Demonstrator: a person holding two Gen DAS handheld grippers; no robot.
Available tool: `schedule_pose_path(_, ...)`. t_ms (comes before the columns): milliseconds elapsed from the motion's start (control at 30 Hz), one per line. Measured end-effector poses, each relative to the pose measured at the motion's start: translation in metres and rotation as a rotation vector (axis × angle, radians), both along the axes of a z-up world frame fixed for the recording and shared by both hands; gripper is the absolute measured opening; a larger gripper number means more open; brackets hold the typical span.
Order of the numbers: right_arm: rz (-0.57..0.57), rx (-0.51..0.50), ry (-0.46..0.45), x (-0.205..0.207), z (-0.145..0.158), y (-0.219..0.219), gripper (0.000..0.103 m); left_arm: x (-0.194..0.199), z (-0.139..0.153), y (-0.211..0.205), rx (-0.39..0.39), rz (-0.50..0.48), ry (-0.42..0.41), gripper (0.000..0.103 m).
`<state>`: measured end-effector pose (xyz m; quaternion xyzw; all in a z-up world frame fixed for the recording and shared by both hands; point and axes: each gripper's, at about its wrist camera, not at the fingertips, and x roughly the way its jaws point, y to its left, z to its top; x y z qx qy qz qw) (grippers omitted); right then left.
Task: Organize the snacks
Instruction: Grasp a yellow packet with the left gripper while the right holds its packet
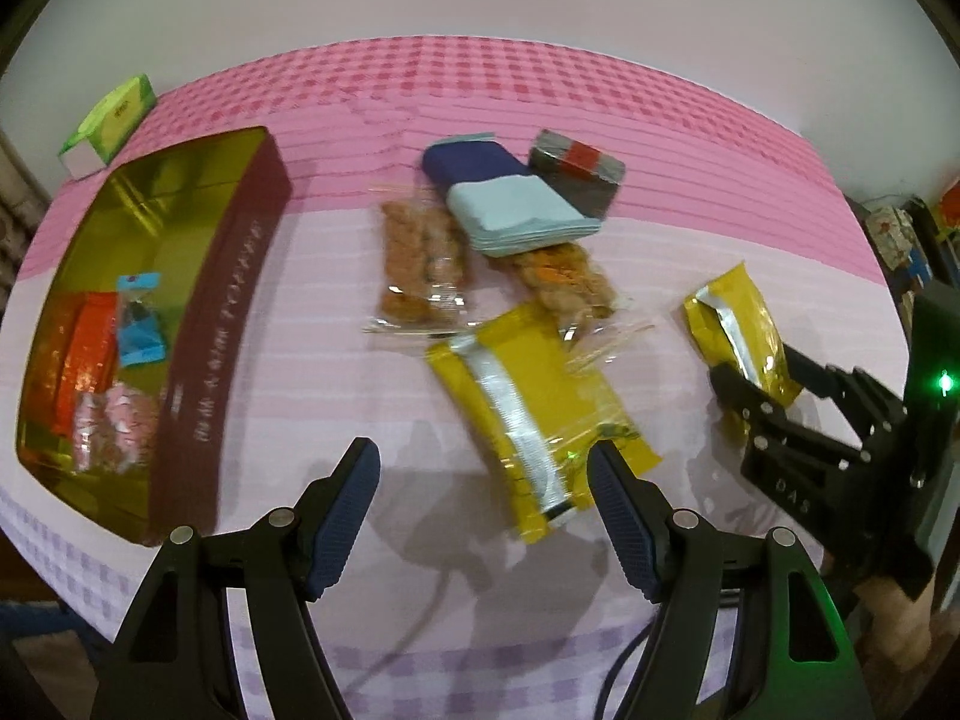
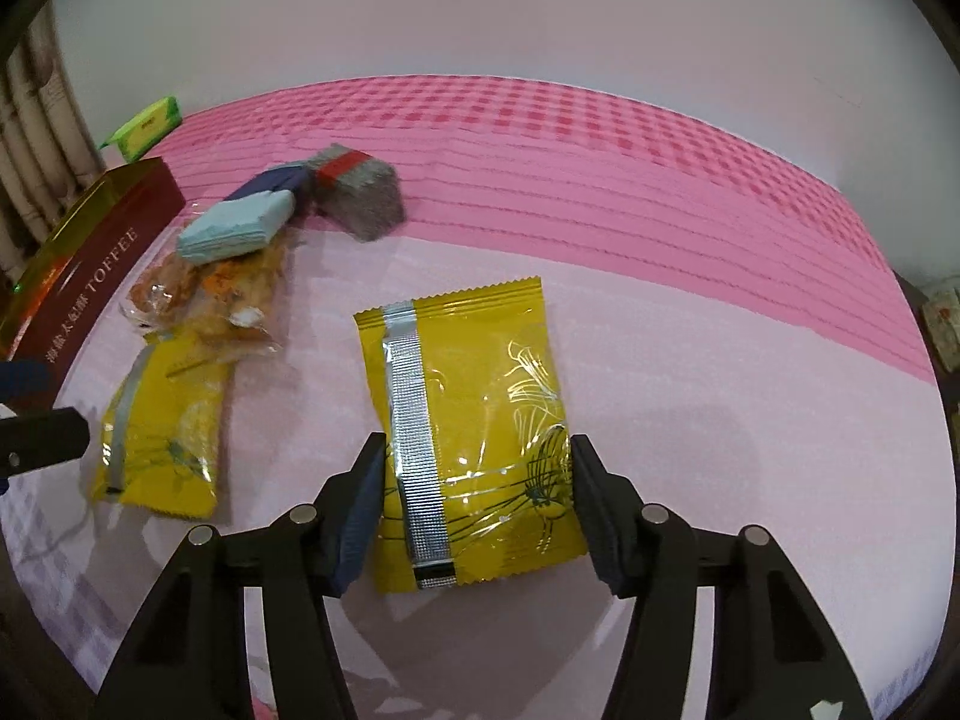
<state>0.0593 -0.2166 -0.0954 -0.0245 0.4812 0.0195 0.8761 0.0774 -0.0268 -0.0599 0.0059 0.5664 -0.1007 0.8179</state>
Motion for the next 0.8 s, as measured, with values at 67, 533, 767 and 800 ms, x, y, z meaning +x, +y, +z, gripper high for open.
schedule_pose_path(67, -0.009, 0.001, 0.006, -0.003, 0.0, -0.005, 0.055, 0.0, -0.002, -0.004, -0.014, 0.008, 0.003, 0.072)
schedule_pose_path(533, -0.003, 0.011, -0.002, -0.014, -0.002, -0.013, 0.056, 0.015, -0.015, -0.036, -0.005, 0.05, 0.015, 0.09)
schedule_pose_path(767, -0.005, 0.013, -0.007, -0.016, -0.002, -0.013, 0.056, 0.024, -0.035, -0.03, 0.044, 0.094, 0.043, 0.09)
schedule_pose_path(800, -0.005, 0.013, -0.007, -0.016, -0.002, -0.013, 0.057, 0.023, -0.037, -0.027, 0.041, 0.097, 0.048, 0.09)
